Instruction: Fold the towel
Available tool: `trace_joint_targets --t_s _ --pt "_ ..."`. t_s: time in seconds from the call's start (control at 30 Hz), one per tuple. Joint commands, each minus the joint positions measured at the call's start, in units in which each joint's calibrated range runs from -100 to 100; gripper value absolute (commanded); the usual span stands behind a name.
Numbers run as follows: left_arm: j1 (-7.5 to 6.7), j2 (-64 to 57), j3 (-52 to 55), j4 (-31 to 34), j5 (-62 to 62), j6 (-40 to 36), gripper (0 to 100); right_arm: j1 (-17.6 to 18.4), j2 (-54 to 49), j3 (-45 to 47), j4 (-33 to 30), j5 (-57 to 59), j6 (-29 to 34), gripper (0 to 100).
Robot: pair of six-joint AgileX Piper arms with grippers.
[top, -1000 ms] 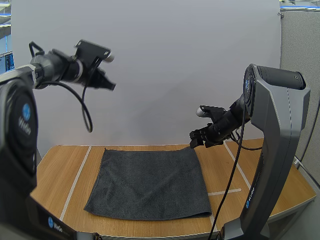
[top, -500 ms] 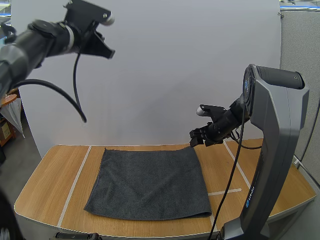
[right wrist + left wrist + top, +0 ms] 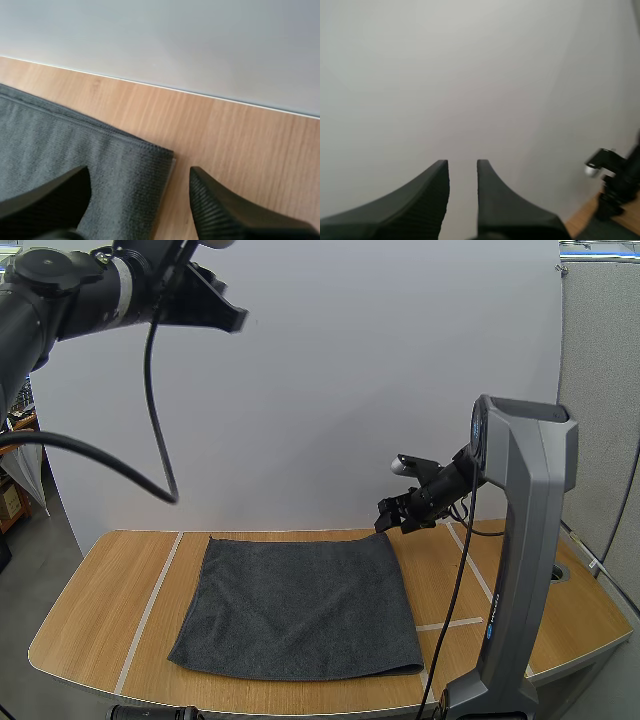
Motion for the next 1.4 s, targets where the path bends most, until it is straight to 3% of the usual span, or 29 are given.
trace_joint_targets --t_s 0.0,0.1,0.17,0.3,0.5,0.77,0.9,0.97,1.1,1.37 --pt "0.09 -2.76 0.03 5.35 36.44 -8.7 34 -0.18 4.3 -3.93 0.39 5.36 -1.99 92" --pt "1.33 -3.51 0.03 11.17 41.43 -28.28 34 -0.18 4.92 -3.93 1.06 6.24 -3.88 92" --pt "2.68 -4.04 0.03 15.33 41.25 -36.09 34 -0.18 5.35 -3.93 1.43 6.4 -4.36 92" --pt "4.13 -5.49 0.03 17.28 43.13 -35.32 34 -0.18 6.7 -3.93 2.01 7.3 -6.11 92" --pt "4.12 -9.2 0.03 17.5 43.28 -34.22 34 -0.11 9.11 -4.21 4.84 7.06 -9.64 92" --pt "4.12 -11.48 0.03 19.48 43.97 -34.22 34 -0.11 12.08 -8.64 4.07 10.33 -7.93 86" --pt "4.12 -12.44 0.03 19.58 43.97 -34.78 34 -0.11 12.08 -8.64 4.41 10.86 -7.93 65" --pt "4.12 -12.91 0.03 20.27 43.97 -35.13 34 -0.11 12.08 -8.64 4.41 10.86 -7.93 48" --pt "4.12 -13.9 0.68 22.71 43.97 -36.39 34 -0.11 12.08 -8.64 4.54 11.8 -7.93 1" --pt "4.12 -16.78 5.61 23.48 43.97 -37.07 34 -0.11 11.4 -8.64 5.92 20.57 -9.31 0"
